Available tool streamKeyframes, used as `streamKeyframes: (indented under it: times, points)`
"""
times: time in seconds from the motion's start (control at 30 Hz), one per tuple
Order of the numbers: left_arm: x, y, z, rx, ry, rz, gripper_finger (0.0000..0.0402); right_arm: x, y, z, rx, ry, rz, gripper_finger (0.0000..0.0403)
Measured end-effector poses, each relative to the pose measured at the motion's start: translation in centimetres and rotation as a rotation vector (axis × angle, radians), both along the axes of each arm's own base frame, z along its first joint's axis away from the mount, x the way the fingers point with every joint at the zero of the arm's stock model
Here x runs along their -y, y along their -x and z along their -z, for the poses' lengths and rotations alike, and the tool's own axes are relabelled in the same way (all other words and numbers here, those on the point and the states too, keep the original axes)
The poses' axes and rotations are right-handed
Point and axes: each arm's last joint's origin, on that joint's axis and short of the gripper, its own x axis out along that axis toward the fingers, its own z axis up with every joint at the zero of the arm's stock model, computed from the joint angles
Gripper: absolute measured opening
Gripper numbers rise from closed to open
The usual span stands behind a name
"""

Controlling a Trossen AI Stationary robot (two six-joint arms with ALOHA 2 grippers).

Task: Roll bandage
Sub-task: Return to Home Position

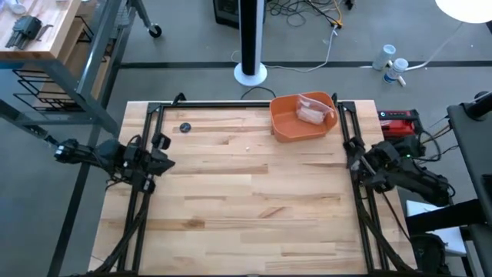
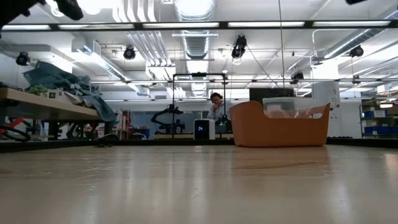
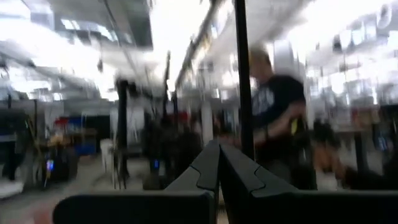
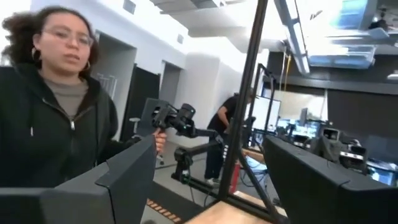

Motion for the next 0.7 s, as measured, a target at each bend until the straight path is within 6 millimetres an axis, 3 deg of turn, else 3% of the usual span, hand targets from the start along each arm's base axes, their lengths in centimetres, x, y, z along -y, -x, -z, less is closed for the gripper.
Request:
streamKeyframes:
  times: [0.17,0.27,0.47,0.7]
  points:
    - [0.3,-1.1,4.7,-0.135,-0.054,-0.004,0.0000,0.7,-1.9,4.2,-0.075,0.047,-0.006,0.0297]
    - [0.1,-1.0,5.4,-0.083,-0.049,-0.058,0.0000,0.9,-2.3,5.7,-0.061,0.068,0.005,0.0298]
    - [-0.3,-0.9,6.2,-0.157,-0.014,-0.178,0.0000,1.0,-2.5,6.4,-0.088,0.060,0.004,0.0290]
    - [-0.9,-0.8,7.0,-0.248,0.011,-0.354,0.0000,1.3,-3.1,8.1,-0.233,0.045,0.016,0.0279]
